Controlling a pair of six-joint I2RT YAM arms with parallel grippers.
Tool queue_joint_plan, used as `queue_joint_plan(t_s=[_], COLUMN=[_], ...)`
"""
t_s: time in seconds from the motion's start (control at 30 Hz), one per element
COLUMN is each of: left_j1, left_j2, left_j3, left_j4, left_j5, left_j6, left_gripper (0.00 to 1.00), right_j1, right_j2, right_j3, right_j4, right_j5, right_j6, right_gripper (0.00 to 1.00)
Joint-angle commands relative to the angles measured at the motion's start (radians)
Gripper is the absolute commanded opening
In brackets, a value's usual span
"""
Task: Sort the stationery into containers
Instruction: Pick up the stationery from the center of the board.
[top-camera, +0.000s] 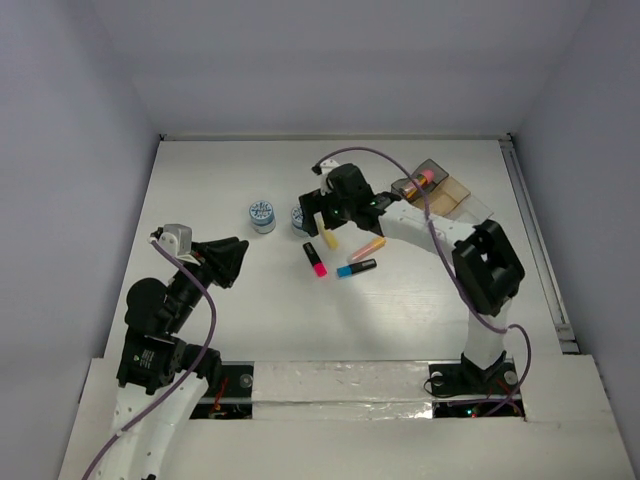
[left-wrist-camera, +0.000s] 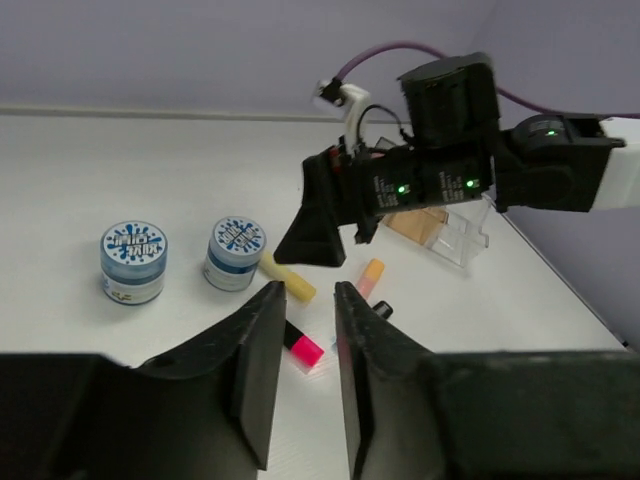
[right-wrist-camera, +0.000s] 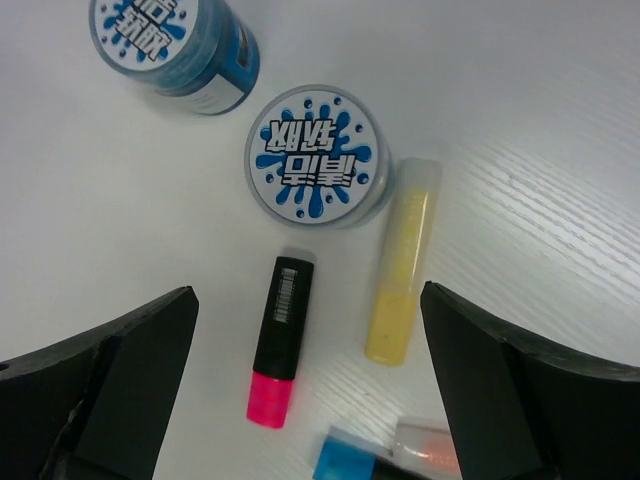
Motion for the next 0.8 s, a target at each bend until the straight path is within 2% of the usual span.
queue_joint_plan(t_s=[0.0,0.17,0.5,0.7,0.73,0.77], left_j1=[0.006,0.006,0.015,0.015,0.015,0.015], left_j2=[-0.015,-0.01,-0.012,-0.01,-0.01,-0.01], left_j3=[-0.009,-0.01,-0.01,-0.012,-0.012,-0.012], left_j4=[0.046,0.047,0.049,0.05,0.05,0.05], left_j5=[0.005,0.009,0.016,0.02,0.02,0.02], left_j6=[0.003,0.001,0.001,0.001,0.0,0.001], left_gripper=[0.26,0.32,0.35,0.36,0.36,0.36], right_j1=[0.027,0.047,0.078,0.078,0.087,0.087], right_j2=[0.056,0.162,0.299,0.336,0.334,0.342], right_j3=[0.082,0.159,0.331,0.381,0.389,0.397], right_j4=[0.022,-0.004,-0.066,-0.07,-0.07,-0.072], right_j5=[0.004,0.042,0.151,0.149,0.145,0.143], right_j6=[-0.048,-0.051,-0.088,-0.079,-0.075,-0.075], right_gripper=[1.0,1.0,0.95,0.86,0.77,0.74])
